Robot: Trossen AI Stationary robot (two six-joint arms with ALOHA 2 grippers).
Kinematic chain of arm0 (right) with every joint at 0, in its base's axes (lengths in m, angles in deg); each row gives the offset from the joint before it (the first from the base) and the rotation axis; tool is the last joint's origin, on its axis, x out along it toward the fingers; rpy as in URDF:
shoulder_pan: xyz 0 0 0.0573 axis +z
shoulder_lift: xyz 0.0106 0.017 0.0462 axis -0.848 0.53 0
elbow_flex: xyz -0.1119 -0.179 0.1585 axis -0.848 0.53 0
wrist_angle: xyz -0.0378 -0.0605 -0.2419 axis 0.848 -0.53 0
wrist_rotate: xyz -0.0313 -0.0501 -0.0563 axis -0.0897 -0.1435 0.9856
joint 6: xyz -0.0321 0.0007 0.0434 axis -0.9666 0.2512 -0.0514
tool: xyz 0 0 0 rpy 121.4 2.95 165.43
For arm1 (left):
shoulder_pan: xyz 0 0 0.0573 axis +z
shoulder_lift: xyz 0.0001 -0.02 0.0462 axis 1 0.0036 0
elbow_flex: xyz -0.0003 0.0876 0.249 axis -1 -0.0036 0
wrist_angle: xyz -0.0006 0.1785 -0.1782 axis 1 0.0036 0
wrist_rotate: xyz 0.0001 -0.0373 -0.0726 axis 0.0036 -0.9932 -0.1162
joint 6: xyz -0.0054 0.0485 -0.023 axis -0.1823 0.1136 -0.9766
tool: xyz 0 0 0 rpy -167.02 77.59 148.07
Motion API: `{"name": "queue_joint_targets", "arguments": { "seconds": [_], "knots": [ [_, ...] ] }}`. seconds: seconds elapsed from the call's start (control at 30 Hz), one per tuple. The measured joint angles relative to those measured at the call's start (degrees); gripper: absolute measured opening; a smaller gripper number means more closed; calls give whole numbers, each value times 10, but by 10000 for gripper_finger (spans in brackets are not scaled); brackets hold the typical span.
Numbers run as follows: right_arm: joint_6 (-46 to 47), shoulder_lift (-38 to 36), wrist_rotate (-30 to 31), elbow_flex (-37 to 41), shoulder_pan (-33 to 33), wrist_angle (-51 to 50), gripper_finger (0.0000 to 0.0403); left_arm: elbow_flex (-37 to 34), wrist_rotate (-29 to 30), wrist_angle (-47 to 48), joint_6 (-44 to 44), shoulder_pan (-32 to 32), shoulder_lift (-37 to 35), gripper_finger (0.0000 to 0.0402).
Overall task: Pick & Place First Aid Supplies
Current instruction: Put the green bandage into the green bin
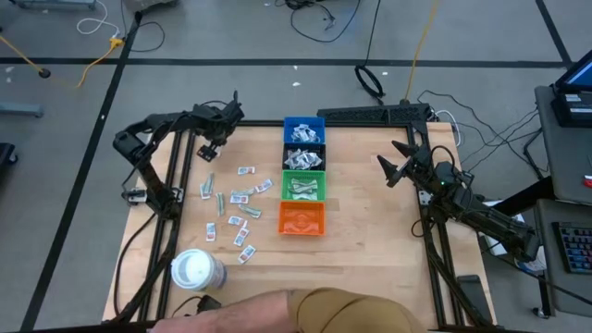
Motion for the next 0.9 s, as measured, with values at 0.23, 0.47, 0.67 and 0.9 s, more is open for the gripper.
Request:
{"name": "queue_joint_targets", "arguments": {
  "seconds": [0.23,0.47,0.67,0.9],
  "knots": [
    [0,0,0,0,0,0,393,-9,-26,0,8,3,14,360],
    [0,0,0,0,0,0,393,-22,-44,-1,6,6,13,360],
    [0,0,0,0,0,0,393,-26,-37,-2,5,6,12,360],
    [0,0,0,0,0,0,393,-26,-36,-2,3,10,12,323]
  ]
}}
